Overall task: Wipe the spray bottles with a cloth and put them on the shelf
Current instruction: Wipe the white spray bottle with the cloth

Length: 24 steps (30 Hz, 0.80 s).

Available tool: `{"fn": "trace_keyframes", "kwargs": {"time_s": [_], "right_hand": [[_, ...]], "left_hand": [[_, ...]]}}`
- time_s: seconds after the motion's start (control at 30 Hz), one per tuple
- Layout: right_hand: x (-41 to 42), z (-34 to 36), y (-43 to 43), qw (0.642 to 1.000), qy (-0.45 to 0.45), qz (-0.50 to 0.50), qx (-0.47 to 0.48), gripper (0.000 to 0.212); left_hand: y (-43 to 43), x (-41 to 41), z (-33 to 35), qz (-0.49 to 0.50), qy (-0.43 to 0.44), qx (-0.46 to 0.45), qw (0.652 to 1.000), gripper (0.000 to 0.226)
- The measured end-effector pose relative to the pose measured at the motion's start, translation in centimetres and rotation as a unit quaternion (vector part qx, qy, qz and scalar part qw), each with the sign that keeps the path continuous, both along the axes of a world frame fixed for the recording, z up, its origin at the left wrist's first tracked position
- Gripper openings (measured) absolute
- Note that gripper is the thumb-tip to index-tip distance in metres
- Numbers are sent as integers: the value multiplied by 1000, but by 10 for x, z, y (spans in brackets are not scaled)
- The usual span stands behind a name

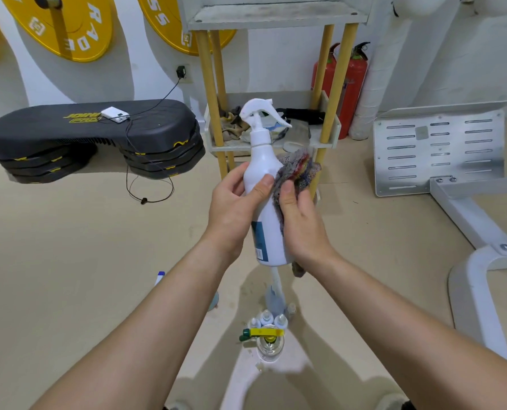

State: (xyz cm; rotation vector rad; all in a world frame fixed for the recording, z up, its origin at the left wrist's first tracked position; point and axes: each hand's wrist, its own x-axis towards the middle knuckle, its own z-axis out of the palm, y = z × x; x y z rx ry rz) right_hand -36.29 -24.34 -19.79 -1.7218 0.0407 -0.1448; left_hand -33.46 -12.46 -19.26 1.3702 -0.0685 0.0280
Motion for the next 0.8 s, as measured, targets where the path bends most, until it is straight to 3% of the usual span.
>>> {"fn": "trace_keyframes", "kwargs": {"time_s": [0.13,0.23,0.3,0.4,0.5,0.6,0.7,0.8], "right_hand": [[-7,-8,7,993,-50,11,-103,25],[-9,-16,15,988,-46,-7,-146,58],[-7,-14,16,989,-31,-25,-144,64],[3,-4,12,997,45,-39,-45,57],[9,7,7,980,169,-30,99,69],[3,16,6,966,214,-10,141,66],[-6,12,14,986,169,-7,6,74],[-20,5,23,984,23,-24,-174,52]], "left_hand": [[3,3,2,23,19,-68,997,41],[-7,-3,1,56,26,-64,996,48],[-15,-7,1,78,28,-49,995,51],[-21,-7,-1,93,24,-1,995,36],[-20,-6,-1,85,28,11,996,35],[-17,-4,1,90,46,4,995,29],[-13,1,6,123,63,-27,990,23],[-11,1,13,148,80,-61,984,31]]}}
